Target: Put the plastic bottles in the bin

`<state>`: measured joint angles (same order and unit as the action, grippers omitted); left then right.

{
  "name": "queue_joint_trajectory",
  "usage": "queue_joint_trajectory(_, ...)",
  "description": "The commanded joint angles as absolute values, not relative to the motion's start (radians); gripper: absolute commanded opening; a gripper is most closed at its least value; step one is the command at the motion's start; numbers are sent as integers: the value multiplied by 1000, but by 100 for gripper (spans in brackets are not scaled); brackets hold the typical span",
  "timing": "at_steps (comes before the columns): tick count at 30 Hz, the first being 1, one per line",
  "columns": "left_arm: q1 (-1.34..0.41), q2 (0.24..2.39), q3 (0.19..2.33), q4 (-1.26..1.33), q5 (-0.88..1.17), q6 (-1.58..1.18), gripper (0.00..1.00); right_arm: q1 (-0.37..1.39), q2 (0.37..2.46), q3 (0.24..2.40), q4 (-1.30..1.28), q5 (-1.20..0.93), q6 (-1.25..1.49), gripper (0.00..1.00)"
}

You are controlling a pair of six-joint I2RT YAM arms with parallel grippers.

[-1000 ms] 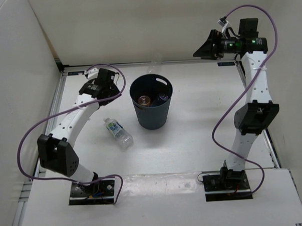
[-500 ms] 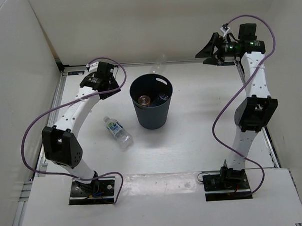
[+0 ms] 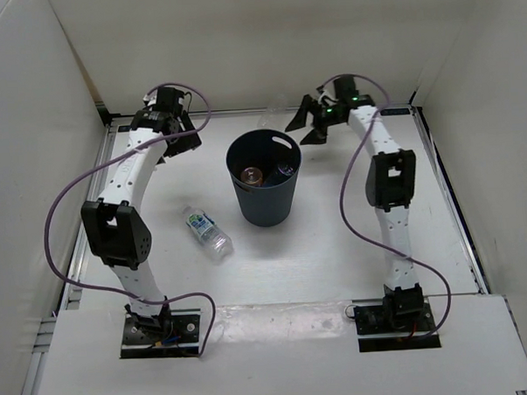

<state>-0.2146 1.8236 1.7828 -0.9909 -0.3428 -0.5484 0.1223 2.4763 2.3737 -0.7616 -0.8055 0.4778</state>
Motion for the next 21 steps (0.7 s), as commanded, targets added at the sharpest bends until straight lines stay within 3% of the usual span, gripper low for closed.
queue_joint_trajectory(1, -181, 1822, 1885, -1080, -310, -494, 98, 237, 2505, 2441, -605, -657, 624, 90)
queue_joint_trajectory(9, -118, 1833, 1930, -1100, -293, -421, 98, 290, 2534, 2445, -281, -387, 741, 90)
queue_joint_trajectory(12, -112, 1851, 1942, -1042, -282, -329, 98, 287, 2595, 2566, -319, -348, 677, 90)
queue_joint_trajectory(14, -107, 1896, 1992, -977, -212, -244, 94, 275, 2550, 2507, -338, -344, 657, 90)
queue_joint_trajectory(16, -95, 1931, 2066, -946, -114, -111, 91, 241, 2502, 2373, -315, -350, 641, 90)
queue_joint_trajectory(17, -91, 2012, 2132, -956, -66, -85, 99, 229, 2429, 2341, -311, -362, 631, 90)
queue_joint_trajectory(20, -72, 2203, 2351, -1032, -40, -54, 99, 160, 2335, 2224, -340, -443, 578, 90)
queue_joint_trajectory(21, -66, 2244, 2554, -1040, -10, -63, 99, 128, 2291, 2212, -356, -462, 565, 90)
